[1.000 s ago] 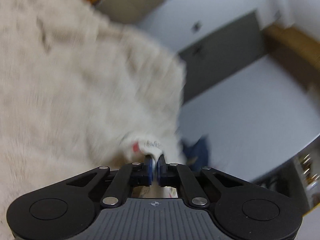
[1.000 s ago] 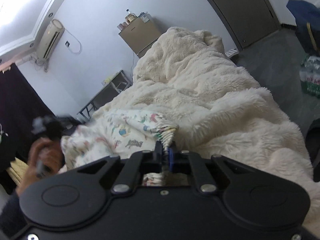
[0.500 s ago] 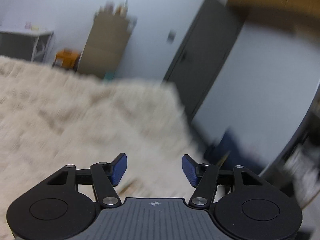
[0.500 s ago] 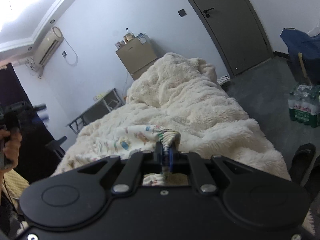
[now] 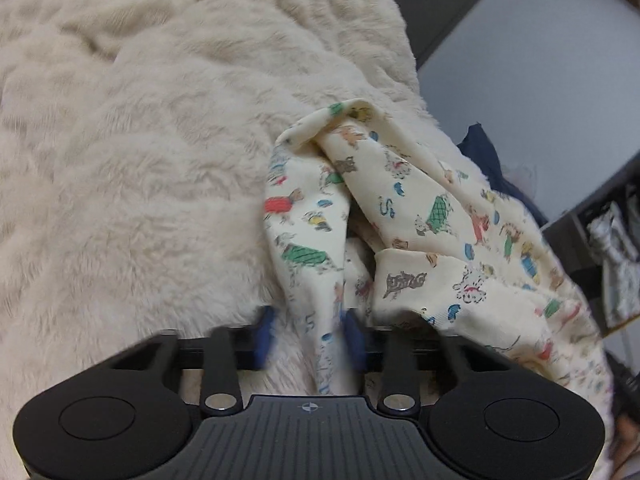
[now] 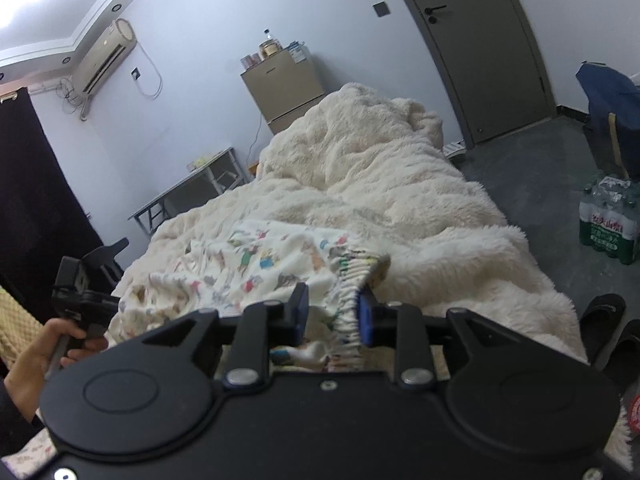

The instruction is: Fold clothes

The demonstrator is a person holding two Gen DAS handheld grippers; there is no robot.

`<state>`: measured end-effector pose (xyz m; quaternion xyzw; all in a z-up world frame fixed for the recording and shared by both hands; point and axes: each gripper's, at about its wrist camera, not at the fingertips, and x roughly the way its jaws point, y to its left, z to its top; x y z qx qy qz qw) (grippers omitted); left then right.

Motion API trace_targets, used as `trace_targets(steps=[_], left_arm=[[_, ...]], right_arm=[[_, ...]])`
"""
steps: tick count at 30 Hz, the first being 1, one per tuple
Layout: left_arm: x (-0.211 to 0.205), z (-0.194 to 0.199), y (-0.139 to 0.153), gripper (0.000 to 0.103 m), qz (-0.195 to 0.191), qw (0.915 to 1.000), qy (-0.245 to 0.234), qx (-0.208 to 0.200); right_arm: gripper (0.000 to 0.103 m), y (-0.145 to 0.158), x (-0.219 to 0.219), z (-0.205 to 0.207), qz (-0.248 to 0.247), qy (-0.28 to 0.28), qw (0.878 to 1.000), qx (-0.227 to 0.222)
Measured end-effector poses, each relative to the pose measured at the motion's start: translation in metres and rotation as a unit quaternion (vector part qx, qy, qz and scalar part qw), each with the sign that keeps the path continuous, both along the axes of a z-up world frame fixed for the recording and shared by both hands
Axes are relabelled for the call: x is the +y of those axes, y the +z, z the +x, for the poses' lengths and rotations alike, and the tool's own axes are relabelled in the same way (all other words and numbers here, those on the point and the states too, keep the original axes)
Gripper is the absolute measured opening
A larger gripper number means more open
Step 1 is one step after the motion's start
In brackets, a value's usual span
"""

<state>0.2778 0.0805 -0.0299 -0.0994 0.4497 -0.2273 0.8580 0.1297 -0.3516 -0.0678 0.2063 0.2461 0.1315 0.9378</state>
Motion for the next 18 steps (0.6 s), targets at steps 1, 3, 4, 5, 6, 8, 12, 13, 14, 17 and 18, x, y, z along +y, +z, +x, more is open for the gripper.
trace_targets(steps=[1,3,4,5,6,8,12,13,14,17,18], left_arm=[[-0.001,-0.001,0.003,0.005,0.009,0.9999,0.001,-0.010],[-0.004,-0.006,0.023,0.004,0.059,0.9964,0.015,-0.059],[-0.006,-0.009,0.033,0.004,0.087,0.9925,0.023,-0.083],[-0.006,-0.012,0.050,0.004,0.126,0.9841,0.039,-0.119],[-0.007,-0.016,0.069,0.004,0.170,0.9706,0.059,-0.160],[-0.002,-0.024,0.100,0.004,0.233,0.9411,0.093,-0.227],[0.004,-0.055,0.148,0.005,0.386,0.8368,0.134,-0.364],[0.003,-0.061,0.153,0.005,0.427,0.8012,0.142,-0.395],[0.002,-0.065,0.155,0.006,0.464,0.7656,0.150,-0.420],[0.003,-0.066,0.135,0.013,0.555,0.6835,0.138,-0.453],[0.005,-0.063,0.124,0.021,0.575,0.6732,0.128,-0.446]], right_arm=[[0.021,-0.001,0.001,0.000,-0.002,0.001,1.000,0.001],[0.007,-0.003,0.004,-0.001,-0.018,-0.001,1.000,0.004],[0.007,-0.004,0.004,-0.001,-0.022,-0.003,1.000,0.004],[0.006,-0.005,0.005,-0.001,-0.025,-0.003,1.000,0.003],[0.005,-0.005,0.006,-0.002,-0.028,-0.003,1.000,0.002],[0.005,-0.004,0.007,-0.003,-0.034,-0.003,0.999,0.000],[0.005,-0.002,0.010,-0.005,-0.047,-0.004,0.999,-0.005],[0.005,-0.001,0.011,-0.005,-0.049,-0.004,0.999,-0.007],[0.005,-0.001,0.010,-0.005,-0.048,-0.003,0.999,-0.007],[0.006,-0.001,0.011,-0.004,-0.038,0.012,0.999,-0.009],[0.006,-0.001,0.012,-0.004,-0.045,0.011,0.999,-0.010]])
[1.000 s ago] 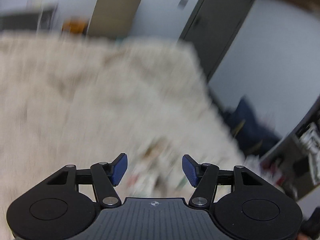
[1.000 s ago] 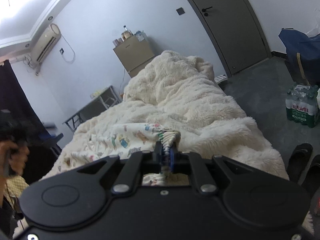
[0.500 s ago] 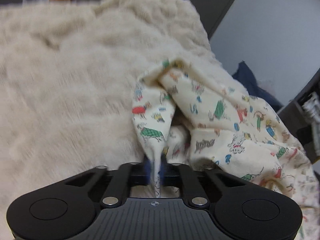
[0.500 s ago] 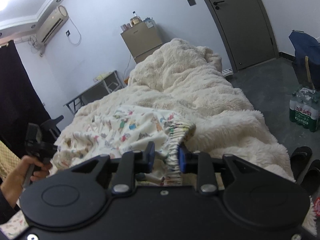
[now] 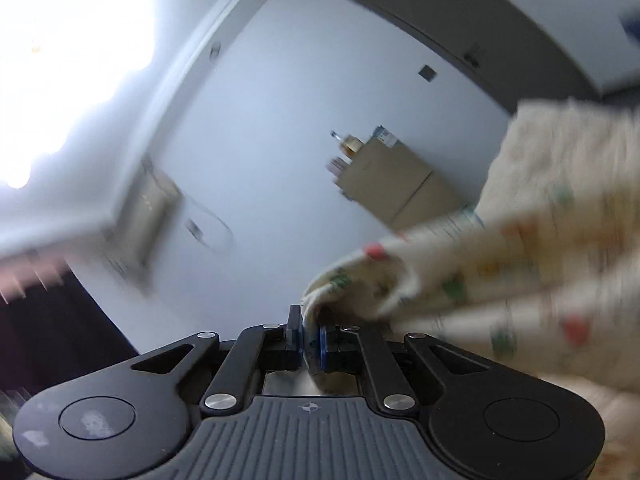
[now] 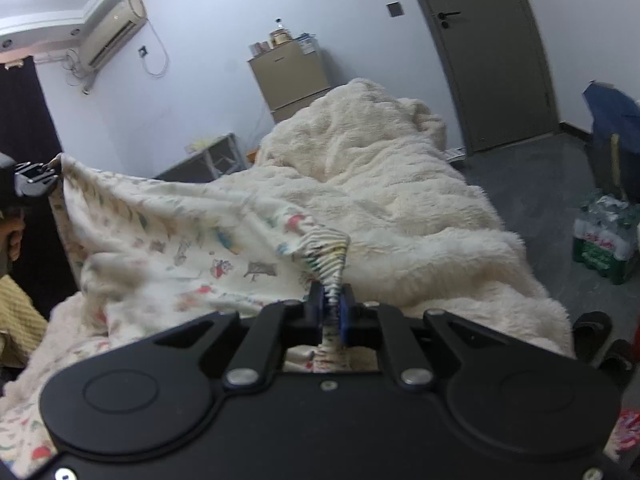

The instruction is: Fold clothes

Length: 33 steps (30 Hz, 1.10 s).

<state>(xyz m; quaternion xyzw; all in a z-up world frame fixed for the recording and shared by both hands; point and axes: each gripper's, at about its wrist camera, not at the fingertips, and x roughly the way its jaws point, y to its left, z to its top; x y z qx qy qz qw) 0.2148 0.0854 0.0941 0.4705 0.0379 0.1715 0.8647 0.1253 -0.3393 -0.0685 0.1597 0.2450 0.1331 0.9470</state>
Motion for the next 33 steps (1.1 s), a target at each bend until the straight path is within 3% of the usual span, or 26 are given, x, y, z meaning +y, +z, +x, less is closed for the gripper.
trace_targets(steps=[1,2,3,5,8,9,10,12,14,15,17,20,22,25,27,33], left_arm=[[0.003,0.004,-0.013,0.028,0.015,0.9997,0.009,0.017],[0.013,0.012,-0.030,0.041,-0.002,0.9976,0.021,0.066],[0.027,0.023,-0.049,0.051,-0.034,0.9904,0.034,0.130],[0.054,0.040,-0.081,0.052,-0.103,0.9652,0.058,0.233],[0.095,0.044,-0.107,0.052,-0.243,0.9230,0.083,0.286],[0.115,0.039,-0.114,0.054,-0.319,0.8980,0.088,0.290],[0.127,0.036,-0.118,0.057,-0.363,0.8814,0.089,0.289],[0.151,0.020,-0.121,0.075,-0.467,0.8377,0.076,0.273],[0.154,0.014,-0.125,0.083,-0.520,0.8104,0.059,0.263],[0.151,0.007,-0.128,0.088,-0.528,0.8059,0.048,0.263],[0.147,-0.014,-0.131,0.093,-0.537,0.8005,0.020,0.265],[0.145,-0.038,-0.133,0.095,-0.521,0.8147,0.008,0.254],[0.154,-0.057,-0.130,0.097,-0.527,0.8163,0.015,0.236],[0.173,-0.066,-0.133,0.102,-0.576,0.7939,0.012,0.196],[0.181,-0.072,-0.131,0.103,-0.592,0.7849,0.015,0.181],[0.181,-0.080,-0.131,0.103,-0.600,0.7815,0.019,0.170]], right_arm=[[0.006,0.000,0.002,0.000,-0.008,-0.001,1.000,-0.001],[0.006,0.000,0.002,0.000,-0.008,-0.002,1.000,0.002],[0.006,-0.001,0.001,0.000,-0.008,-0.003,1.000,0.004],[0.007,-0.001,0.001,0.001,-0.006,-0.002,1.000,0.006],[0.013,0.000,0.003,0.001,-0.011,-0.002,1.000,0.008],[0.015,0.000,0.003,0.001,-0.013,-0.001,1.000,0.008],[0.015,-0.001,0.004,0.002,-0.016,-0.001,1.000,0.011],[0.018,-0.003,0.005,0.002,-0.018,-0.003,1.000,0.014],[0.024,-0.005,0.005,0.001,-0.018,-0.008,1.000,0.014],[0.033,-0.006,0.004,0.001,-0.019,-0.015,1.000,0.015],[0.040,-0.008,0.001,0.002,-0.016,-0.023,0.999,0.021],[0.045,-0.010,-0.001,0.003,-0.012,-0.027,0.999,0.024],[0.047,-0.010,-0.003,0.002,-0.010,-0.028,0.999,0.025],[0.051,0.003,-0.004,-0.004,-0.014,-0.036,0.999,0.005],[0.057,0.015,-0.005,-0.012,-0.019,-0.038,0.999,-0.017],[0.069,0.048,0.005,-0.036,-0.015,-0.013,0.998,-0.065]])
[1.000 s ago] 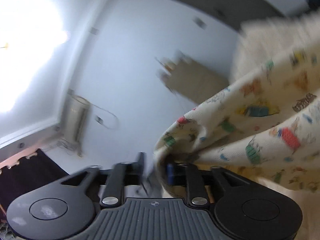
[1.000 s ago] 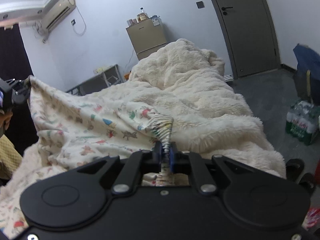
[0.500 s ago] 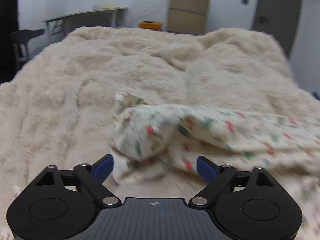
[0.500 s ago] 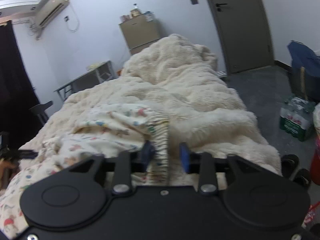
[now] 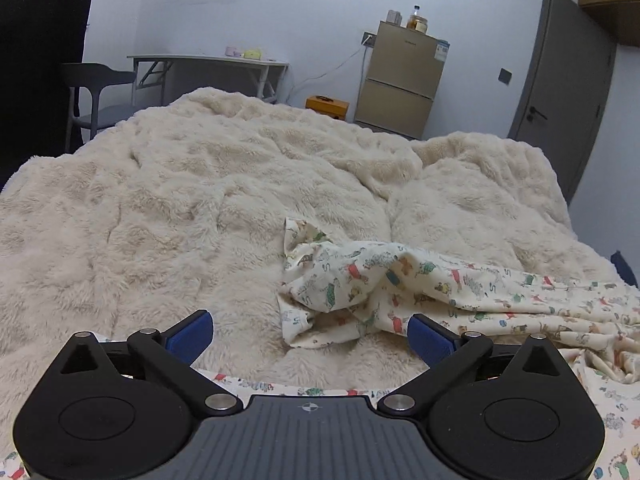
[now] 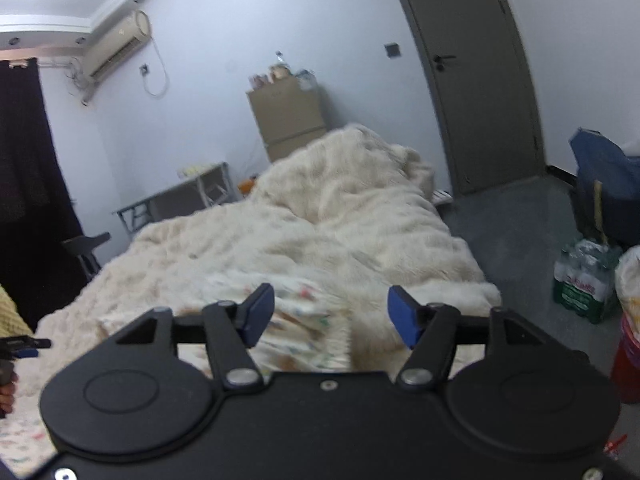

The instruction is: Fold clothes

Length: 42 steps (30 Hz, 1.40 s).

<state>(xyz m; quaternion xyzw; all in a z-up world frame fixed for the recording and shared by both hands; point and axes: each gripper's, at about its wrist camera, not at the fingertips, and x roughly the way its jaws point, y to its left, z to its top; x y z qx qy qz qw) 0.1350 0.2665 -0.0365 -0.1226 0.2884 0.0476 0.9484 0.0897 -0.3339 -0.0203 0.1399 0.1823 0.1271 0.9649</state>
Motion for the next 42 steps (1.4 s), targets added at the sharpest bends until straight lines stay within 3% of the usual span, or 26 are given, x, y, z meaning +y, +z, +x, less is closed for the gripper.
trace_targets(steps=[4,7,10,28,31,37,39,41,42], left_arm=[[-0.011,0.004,-0.008,0.103,0.006,0.9999,-0.012,0.008],[-0.018,0.006,-0.014,0.103,0.013,0.9996,-0.021,0.012],[-0.021,0.006,-0.019,0.103,0.022,0.9992,-0.026,0.019],[-0.012,0.000,-0.023,0.103,0.013,0.9992,-0.022,0.030],[-0.009,0.002,-0.026,0.103,0.002,0.9991,-0.027,0.032],[0.024,0.034,-0.042,0.102,-0.064,0.9957,-0.018,0.064],[0.032,0.057,-0.047,0.102,-0.044,0.9958,-0.011,0.079],[0.026,0.083,-0.051,0.102,0.028,0.9950,-0.012,0.096],[0.019,0.098,-0.055,0.101,0.083,0.9906,-0.016,0.107]], right_arm=[[0.079,0.003,0.020,-0.005,-0.003,0.057,0.998,0.002],[0.079,-0.020,0.047,0.005,-0.059,0.077,0.995,0.040],[0.078,-0.030,0.055,0.008,-0.074,0.084,0.992,0.056],[0.079,-0.009,0.020,0.001,-0.044,0.056,0.997,0.036],[0.079,-0.009,0.010,0.008,-0.031,0.048,0.997,0.041],[0.079,-0.012,-0.008,0.034,-0.014,0.029,0.997,0.065],[0.079,-0.014,-0.010,0.042,0.005,0.028,0.997,0.073],[0.079,-0.017,-0.009,0.045,0.011,0.030,0.996,0.078],[0.079,-0.017,-0.005,0.046,0.004,0.029,0.996,0.081]])
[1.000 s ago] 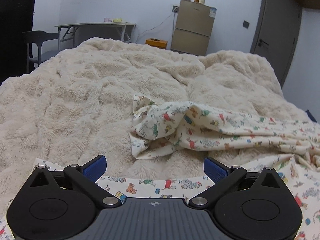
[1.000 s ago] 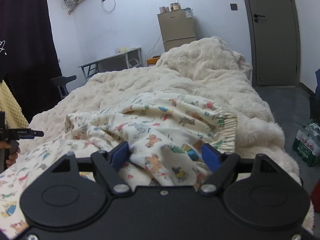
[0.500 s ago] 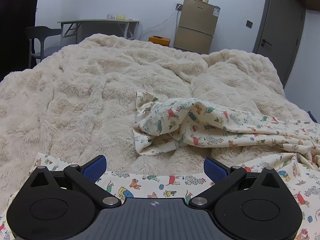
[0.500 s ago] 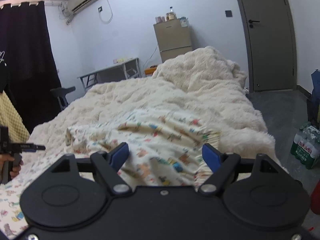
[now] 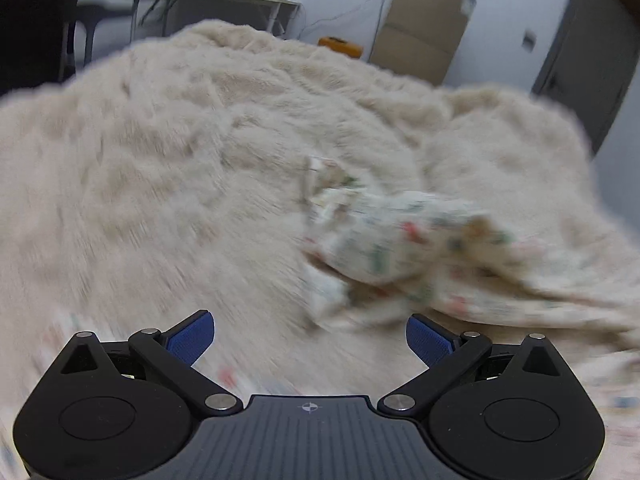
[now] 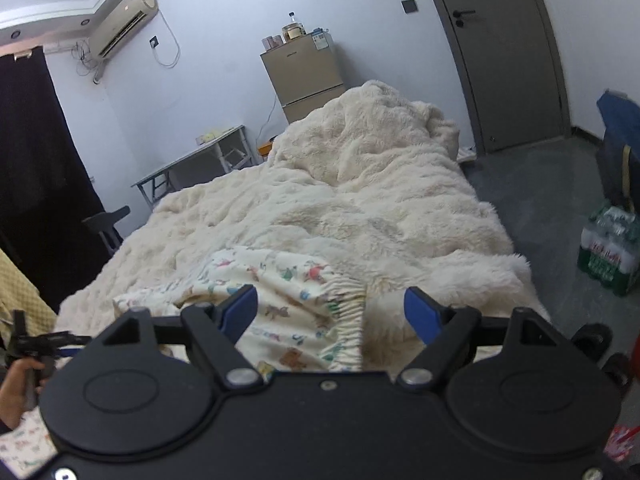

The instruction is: Fold clothes

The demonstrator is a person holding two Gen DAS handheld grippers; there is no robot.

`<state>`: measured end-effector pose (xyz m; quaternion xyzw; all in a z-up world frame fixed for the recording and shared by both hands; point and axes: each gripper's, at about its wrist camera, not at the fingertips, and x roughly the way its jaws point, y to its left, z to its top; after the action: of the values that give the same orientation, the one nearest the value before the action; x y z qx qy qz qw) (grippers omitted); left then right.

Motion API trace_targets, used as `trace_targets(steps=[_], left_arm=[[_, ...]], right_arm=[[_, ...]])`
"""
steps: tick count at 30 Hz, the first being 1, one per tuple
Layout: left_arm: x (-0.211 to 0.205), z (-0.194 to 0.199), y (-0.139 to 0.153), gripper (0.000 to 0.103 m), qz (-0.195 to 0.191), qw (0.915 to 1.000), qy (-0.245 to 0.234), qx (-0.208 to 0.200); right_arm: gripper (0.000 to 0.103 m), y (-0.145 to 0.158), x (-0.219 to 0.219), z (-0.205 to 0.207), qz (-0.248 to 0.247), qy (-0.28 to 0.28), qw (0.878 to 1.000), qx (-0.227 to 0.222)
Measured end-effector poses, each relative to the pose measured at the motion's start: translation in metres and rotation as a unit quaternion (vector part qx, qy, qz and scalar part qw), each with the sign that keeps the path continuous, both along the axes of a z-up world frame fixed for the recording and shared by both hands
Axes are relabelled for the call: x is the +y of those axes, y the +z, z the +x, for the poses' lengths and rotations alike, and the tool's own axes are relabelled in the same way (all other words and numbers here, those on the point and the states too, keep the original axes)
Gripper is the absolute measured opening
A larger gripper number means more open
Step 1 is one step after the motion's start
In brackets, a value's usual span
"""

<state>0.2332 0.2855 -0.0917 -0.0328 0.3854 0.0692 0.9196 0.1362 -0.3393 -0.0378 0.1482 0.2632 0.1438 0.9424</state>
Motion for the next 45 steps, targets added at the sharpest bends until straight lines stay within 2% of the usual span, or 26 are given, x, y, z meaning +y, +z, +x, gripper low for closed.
trace_targets(steps=[1,2,3,4,5,6,7,10,12,14,16,17,19,20,22,25,28,29,31,33,36,38,39,41,43,45], left_arm=[[-0.005,0.010,-0.004,0.100,0.034,0.9994,-0.007,0.008],[-0.010,0.022,-0.011,0.091,0.063,0.9977,-0.016,0.018],[-0.011,0.034,-0.018,0.083,0.050,0.9981,-0.027,0.025],[-0.009,0.043,-0.024,0.079,0.015,0.9988,-0.038,0.028],[-0.008,0.048,-0.027,0.058,-0.009,0.9987,-0.041,0.030],[-0.007,0.051,-0.028,0.021,-0.027,0.9983,-0.041,0.030],[-0.008,0.053,-0.028,0.008,-0.029,0.9984,-0.038,0.030],[-0.003,0.044,0.007,0.005,-0.001,0.9995,0.013,-0.029],[-0.001,0.018,0.063,0.005,0.038,0.9918,0.028,-0.118],[-0.012,-0.012,0.122,0.005,0.106,0.9749,0.019,-0.195],[-0.025,-0.040,0.170,0.005,0.165,0.9533,0.011,-0.253],[-0.030,-0.051,0.190,0.005,0.185,0.9438,0.004,-0.274],[-0.036,-0.062,0.211,0.005,0.214,0.9325,-0.002,-0.291],[-0.038,-0.063,0.219,0.005,0.238,0.9269,-0.006,-0.290],[-0.037,-0.052,0.216,0.006,0.273,0.9247,-0.007,-0.265],[-0.025,-0.020,0.187,0.018,0.297,0.9321,0.003,-0.207],[0.001,0.036,0.113,0.043,0.350,0.9325,0.067,-0.057],[0.011,0.039,0.094,0.043,0.318,0.9446,0.078,-0.025],[0.034,0.041,0.054,0.042,0.218,0.9707,0.097,0.033],[0.038,0.033,0.042,0.043,0.163,0.9825,0.085,0.033],[0.028,0.019,0.048,0.043,0.120,0.9923,0.029,0.005],[0.021,0.020,0.057,0.044,0.093,0.9955,-0.012,-0.011],[0.015,0.020,0.066,0.047,0.068,0.9962,-0.050,-0.023],[-0.003,0.026,0.076,0.058,0.017,0.9917,-0.118,-0.047],[-0.034,0.037,0.077,0.071,-0.040,0.9753,-0.210,-0.055],[-0.065,0.045,0.069,0.075,-0.038,0.9599,-0.275,-0.043]], right_arm=[[0.079,0.000,0.003,0.000,-0.007,0.002,1.000,0.000],[0.079,0.000,0.006,0.000,-0.012,0.004,1.000,-0.001],[0.079,0.000,0.009,0.000,-0.017,0.004,1.000,-0.001],[0.079,0.001,0.012,-0.001,-0.022,0.005,1.000,-0.002],[0.079,0.001,0.015,0.000,-0.026,0.005,1.000,-0.001],[0.079,0.001,0.017,0.000,-0.031,0.005,1.000,-0.001],[0.079,0.002,0.019,0.001,-0.035,0.005,0.999,-0.001],[0.079,0.006,0.023,0.001,-0.046,0.008,0.999,-0.008],[0.079,0.010,0.024,0.001,-0.051,0.009,0.999,-0.014],[0.079,0.012,0.026,0.001,-0.051,0.011,0.998,-0.018],[0.078,0.014,0.027,0.002,-0.047,0.013,0.999,-0.019],[0.078,0.014,0.028,0.003,-0.045,0.014,0.999,-0.020],[0.078,0.015,0.032,0.003,-0.043,0.018,0.999,-0.023],[0.078,0.015,0.034,0.003,-0.043,0.022,0.999,-0.024],[0.078,0.016,0.038,0.002,-0.047,0.031,0.998,-0.029],[0.078,0.016,0.039,0.001,-0.050,0.032,0.998,-0.030],[0.078,0.016,0.039,0.003,-0.050,0.029,0.998,-0.026],[0.078,0.016,0.040,0.003,-0.052,0.029,0.998,-0.025],[0.078,0.019,0.043,0.003,-0.065,0.034,0.997,-0.026],[0.079,0.028,0.049,0.006,-0.088,0.051,0.994,-0.033],[0.079,0.045,0.063,0.028,-0.118,0.105,0.987,-0.029],[0.079,0.057,0.074,0.048,-0.135,0.151,0.979,-0.019],[0.079,0.061,0.088,0.073,-0.153,0.195,0.969,0.004],[0.079,0.062,0.098,0.092,-0.163,0.227,0.960,0.023],[0.077,0.057,0.122,0.125,-0.176,0.272,0.944,0.064],[0.075,0.051,0.136,0.136,-0.183,0.286,0.937,0.080]])
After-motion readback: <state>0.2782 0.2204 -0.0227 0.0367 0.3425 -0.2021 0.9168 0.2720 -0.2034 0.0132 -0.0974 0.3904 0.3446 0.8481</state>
